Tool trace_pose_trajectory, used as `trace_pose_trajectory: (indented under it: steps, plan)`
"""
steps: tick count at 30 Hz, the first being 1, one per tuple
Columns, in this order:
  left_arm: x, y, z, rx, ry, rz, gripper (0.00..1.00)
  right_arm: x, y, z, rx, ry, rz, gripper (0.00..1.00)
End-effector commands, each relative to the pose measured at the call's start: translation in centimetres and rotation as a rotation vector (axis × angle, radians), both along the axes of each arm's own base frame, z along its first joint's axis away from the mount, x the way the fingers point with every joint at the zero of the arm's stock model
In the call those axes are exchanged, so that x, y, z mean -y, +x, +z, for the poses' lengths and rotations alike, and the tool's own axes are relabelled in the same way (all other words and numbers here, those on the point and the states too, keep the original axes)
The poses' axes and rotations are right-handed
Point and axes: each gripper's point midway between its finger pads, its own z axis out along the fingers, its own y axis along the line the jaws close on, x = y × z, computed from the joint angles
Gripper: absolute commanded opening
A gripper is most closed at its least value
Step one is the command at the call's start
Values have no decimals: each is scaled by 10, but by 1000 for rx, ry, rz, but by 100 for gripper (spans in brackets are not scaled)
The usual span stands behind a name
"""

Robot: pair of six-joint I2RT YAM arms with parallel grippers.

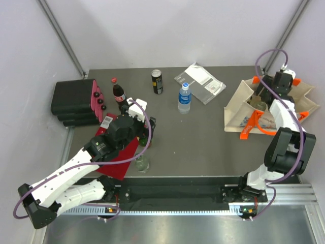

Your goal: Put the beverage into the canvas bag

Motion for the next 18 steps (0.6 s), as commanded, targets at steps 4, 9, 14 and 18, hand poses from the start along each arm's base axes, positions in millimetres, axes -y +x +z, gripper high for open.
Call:
trace_pose_trajectory:
  steps: [4,9,14,18]
  plan:
    - [0,3,19,42,-39,13,93,-1,5,91,173,-61,13,77]
    - [1,3,18,39,-38,10,93,-9,-13,135,207,-65,31,76]
    - [0,2,20,42,-42,9,93,-33,-42,198,331,-76,94,76]
    - [1,2,19,40,-42,6,93,-77,-69,244,464,-94,197,76]
